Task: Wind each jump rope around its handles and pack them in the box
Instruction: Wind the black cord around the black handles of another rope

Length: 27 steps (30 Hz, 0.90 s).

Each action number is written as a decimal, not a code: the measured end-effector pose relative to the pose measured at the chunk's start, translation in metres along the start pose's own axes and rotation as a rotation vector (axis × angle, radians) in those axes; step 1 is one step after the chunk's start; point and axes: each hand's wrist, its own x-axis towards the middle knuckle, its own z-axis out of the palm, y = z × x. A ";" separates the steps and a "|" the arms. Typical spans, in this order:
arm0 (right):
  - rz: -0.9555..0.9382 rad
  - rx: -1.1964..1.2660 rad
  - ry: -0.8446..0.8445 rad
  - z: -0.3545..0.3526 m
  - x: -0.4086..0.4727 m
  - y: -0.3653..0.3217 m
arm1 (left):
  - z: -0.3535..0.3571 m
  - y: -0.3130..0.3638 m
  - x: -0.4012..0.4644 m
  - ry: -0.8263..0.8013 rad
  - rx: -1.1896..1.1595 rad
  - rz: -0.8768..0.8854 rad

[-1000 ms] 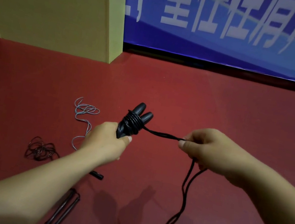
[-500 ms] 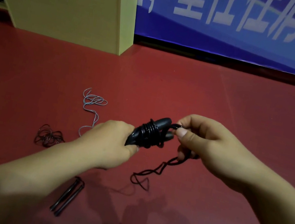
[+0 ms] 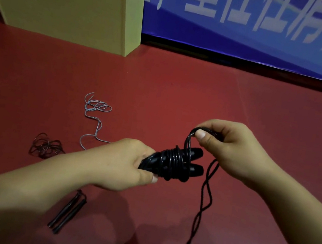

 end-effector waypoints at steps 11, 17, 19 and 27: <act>0.114 0.212 -0.070 0.006 0.009 0.012 | 0.004 0.007 0.000 -0.166 -0.223 0.104; 0.212 0.314 -0.155 0.004 0.008 0.016 | 0.002 0.006 0.002 -0.222 -0.391 0.140; 0.250 0.306 -0.212 0.007 0.007 0.015 | 0.001 0.006 0.003 -0.194 -0.437 0.140; 0.377 0.264 -0.166 0.029 0.011 0.008 | 0.003 0.009 0.006 0.103 -0.652 0.015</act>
